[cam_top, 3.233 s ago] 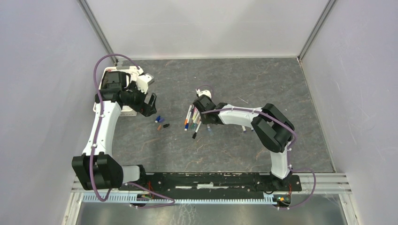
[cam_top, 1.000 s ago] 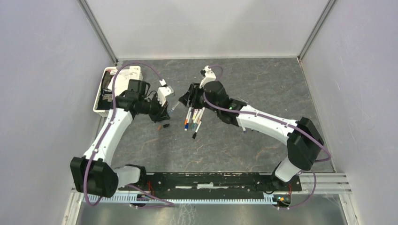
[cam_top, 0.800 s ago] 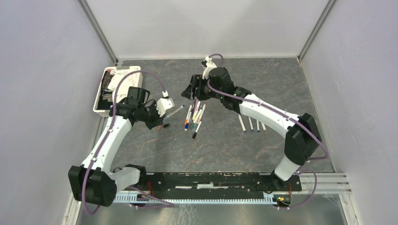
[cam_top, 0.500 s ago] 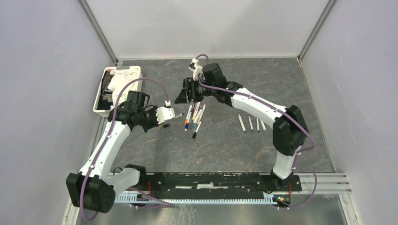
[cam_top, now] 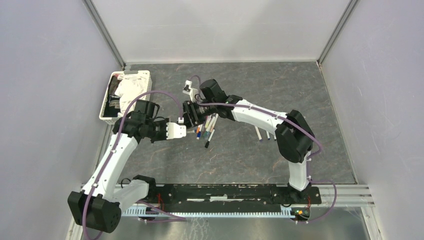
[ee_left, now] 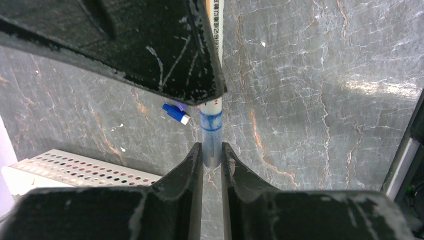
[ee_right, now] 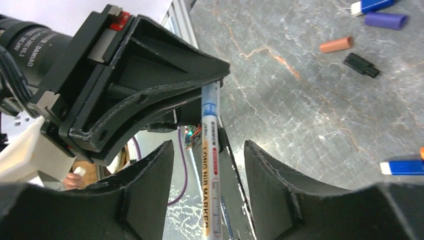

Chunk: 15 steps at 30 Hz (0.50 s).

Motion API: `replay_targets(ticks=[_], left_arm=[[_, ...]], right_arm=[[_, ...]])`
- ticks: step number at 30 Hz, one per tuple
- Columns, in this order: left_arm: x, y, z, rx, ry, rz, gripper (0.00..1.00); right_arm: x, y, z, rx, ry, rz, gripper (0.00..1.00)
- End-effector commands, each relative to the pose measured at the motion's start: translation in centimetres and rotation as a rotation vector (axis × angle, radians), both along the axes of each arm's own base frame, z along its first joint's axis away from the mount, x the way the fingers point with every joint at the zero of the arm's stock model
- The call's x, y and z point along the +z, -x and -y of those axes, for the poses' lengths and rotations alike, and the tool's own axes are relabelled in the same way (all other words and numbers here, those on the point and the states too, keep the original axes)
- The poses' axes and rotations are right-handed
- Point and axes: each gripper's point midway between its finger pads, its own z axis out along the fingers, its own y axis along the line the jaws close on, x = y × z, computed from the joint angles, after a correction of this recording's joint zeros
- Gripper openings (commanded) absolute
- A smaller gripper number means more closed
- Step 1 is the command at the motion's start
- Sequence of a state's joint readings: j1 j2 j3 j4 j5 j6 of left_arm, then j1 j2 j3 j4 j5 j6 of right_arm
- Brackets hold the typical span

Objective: Open the pen caps
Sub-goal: Open the pen cap from the pen.

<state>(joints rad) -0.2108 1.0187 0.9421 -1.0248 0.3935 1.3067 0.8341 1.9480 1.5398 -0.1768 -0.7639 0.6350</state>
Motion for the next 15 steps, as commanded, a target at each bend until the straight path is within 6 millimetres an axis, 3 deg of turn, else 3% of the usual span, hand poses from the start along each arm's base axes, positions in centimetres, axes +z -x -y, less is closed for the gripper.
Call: replay_targets(ticks=[1,15], left_arm=[[0.4,0.3,0.0,-0.070,-0.025,0.042,0.02],[1.0,0.0,0.5,-0.077,-0.001,0.042,0.02]], right_arm=[[0.5,1.1,-1.0,0.067,-0.065,-0.008,0.57],[-0.5,2.4,-0.7,0.122,-0.061,-0.012,0.30]])
